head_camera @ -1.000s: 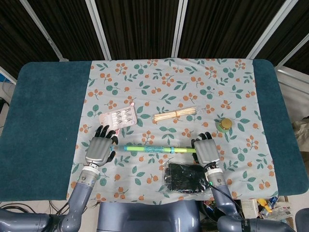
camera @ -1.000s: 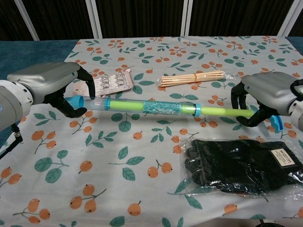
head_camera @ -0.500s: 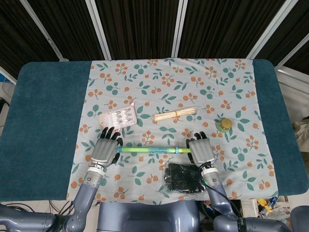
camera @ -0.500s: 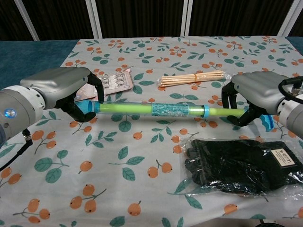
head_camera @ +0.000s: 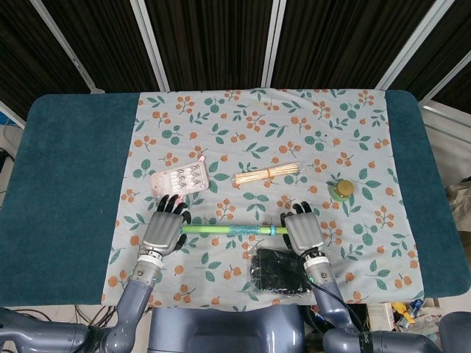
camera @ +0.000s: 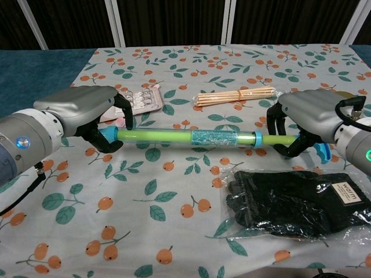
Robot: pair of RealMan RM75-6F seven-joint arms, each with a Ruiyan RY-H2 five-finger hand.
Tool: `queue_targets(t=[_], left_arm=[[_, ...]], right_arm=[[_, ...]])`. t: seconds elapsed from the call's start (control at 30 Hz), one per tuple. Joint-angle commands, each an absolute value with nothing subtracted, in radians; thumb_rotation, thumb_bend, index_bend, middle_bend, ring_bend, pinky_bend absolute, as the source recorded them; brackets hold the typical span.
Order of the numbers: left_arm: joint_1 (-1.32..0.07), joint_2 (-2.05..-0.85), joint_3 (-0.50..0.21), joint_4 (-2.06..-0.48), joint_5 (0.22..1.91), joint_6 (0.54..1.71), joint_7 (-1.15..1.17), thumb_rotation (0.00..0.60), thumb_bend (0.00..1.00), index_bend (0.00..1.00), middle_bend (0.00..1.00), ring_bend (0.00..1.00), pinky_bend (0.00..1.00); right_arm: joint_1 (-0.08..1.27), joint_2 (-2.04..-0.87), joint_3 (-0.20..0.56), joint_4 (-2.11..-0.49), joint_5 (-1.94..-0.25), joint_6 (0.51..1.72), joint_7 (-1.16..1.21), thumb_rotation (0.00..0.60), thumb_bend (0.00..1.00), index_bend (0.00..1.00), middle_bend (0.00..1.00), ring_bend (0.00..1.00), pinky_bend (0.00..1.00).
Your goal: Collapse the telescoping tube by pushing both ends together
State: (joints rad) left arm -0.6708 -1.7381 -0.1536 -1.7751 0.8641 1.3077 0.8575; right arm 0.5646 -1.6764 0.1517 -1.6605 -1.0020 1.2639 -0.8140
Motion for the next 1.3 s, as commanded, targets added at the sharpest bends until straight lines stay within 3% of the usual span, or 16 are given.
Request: queue_targets(t=[0.03, 0.13, 0.2, 0.3, 0.37, 0.47, 0.73, 1.1, 1.3], left_arm=[[-0.671, -1.740, -0.152, -1.775, 0.864, 1.307, 0.855, 0.600, 0.43, 0.52, 0.20, 0.00, 0.02], [-0.672, -1.737, -0.147, -1.776, 0.866, 1.308, 0.861, 0.600, 0.36, 0.42, 0.15, 0.00, 0.02], [-0.672, -1.730, -0.144, -1.778, 0.870, 1.313, 0.867, 0.600, 0.28, 0.34, 0.12, 0.00, 0.02], [-0.666, -1.716, -0.139, -1.784, 0.880, 1.314, 0.856, 0.600, 0.18, 0.23, 0.08, 0.00, 0.01], [-0.662, -1.701, -0.136, -1.790, 0.886, 1.310, 0.844, 0.600, 0.14, 0.13, 0.07, 0.00, 0.01], [-0.654, -1.678, -0.129, -1.800, 0.898, 1.308, 0.827, 0.600, 0.12, 0.03, 0.05, 0.00, 0.01], [-0.603, -1.583, -0.088, -1.845, 0.992, 1.324, 0.725, 0.600, 0.12, 0.03, 0.04, 0.00, 0.01], [-0.406, -1.353, 0.146, -1.725, 1.426, 1.514, 0.409, 0.600, 0.11, 0.02, 0.01, 0.00, 0.00], [-0.318, -1.283, 0.183, -1.662, 1.494, 1.602, 0.298, 0.600, 0.11, 0.02, 0.00, 0.00, 0.00]], right_arm=[[0.565, -1.677, 0.149, -1.660, -1.003, 1.266, -0.816, 0.600, 0.48, 0.73, 0.57, 0.22, 0.16], [0.566, -1.672, 0.146, -1.663, -1.001, 1.265, -0.822, 0.600, 0.42, 0.58, 0.41, 0.17, 0.16], [0.566, -1.660, 0.141, -1.668, -0.996, 1.261, -0.831, 0.600, 0.31, 0.33, 0.22, 0.10, 0.16], [0.565, -1.642, 0.138, -1.678, -0.980, 1.255, -0.839, 0.600, 0.18, 0.07, 0.05, 0.02, 0.15], [0.564, -1.631, 0.137, -1.682, -0.970, 1.257, -0.847, 0.600, 0.12, 0.01, 0.01, 0.00, 0.15], [0.559, -1.615, 0.136, -1.687, -0.965, 1.264, -0.847, 0.600, 0.06, 0.00, 0.00, 0.00, 0.15], [0.516, -1.528, 0.114, -1.737, -1.008, 1.299, -0.785, 0.600, 0.04, 0.00, 0.00, 0.00, 0.15], [0.318, -1.260, -0.058, -1.744, -1.328, 1.480, -0.477, 0.600, 0.04, 0.00, 0.00, 0.00, 0.15], [0.223, -1.190, -0.132, -1.695, -1.452, 1.571, -0.371, 0.600, 0.03, 0.00, 0.00, 0.00, 0.15]])
